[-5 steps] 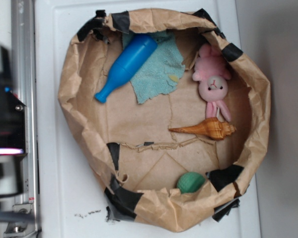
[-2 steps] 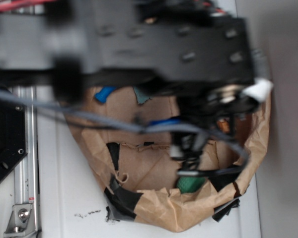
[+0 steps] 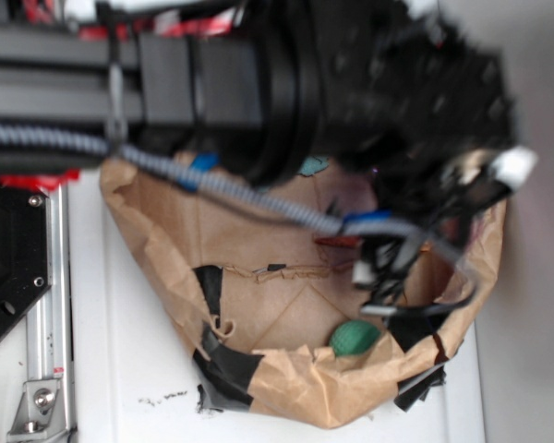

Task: Grab the shell.

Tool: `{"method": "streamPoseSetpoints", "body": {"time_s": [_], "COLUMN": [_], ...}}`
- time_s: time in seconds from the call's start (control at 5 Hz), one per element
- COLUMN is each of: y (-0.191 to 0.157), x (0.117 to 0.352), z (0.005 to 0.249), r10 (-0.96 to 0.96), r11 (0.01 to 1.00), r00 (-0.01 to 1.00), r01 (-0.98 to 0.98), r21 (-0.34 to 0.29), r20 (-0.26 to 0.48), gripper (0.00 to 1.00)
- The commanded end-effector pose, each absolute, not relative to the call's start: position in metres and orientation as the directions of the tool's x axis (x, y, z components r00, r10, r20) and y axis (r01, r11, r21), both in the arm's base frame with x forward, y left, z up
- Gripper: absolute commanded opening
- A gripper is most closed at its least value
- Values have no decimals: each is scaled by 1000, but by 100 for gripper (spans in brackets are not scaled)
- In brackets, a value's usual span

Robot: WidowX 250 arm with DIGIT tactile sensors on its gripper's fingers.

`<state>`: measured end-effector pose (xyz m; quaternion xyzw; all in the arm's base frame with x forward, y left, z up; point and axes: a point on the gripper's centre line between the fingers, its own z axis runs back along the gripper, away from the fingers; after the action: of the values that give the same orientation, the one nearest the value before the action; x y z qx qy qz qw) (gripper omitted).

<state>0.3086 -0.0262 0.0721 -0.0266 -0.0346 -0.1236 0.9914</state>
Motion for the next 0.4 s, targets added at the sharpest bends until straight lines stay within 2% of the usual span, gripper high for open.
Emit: {"method": "streamPoseSetpoints", "body": {"time_s": [0.0,0.2], "y": [-51,-52], "x": [317,330], "z": [68,58], "r10": [-276,-272], "r11": [955,960], "r00": [941,944], "r01": [291,281], "r21": [-50,-24], "r20": [197,185], "gripper": [100,100]}}
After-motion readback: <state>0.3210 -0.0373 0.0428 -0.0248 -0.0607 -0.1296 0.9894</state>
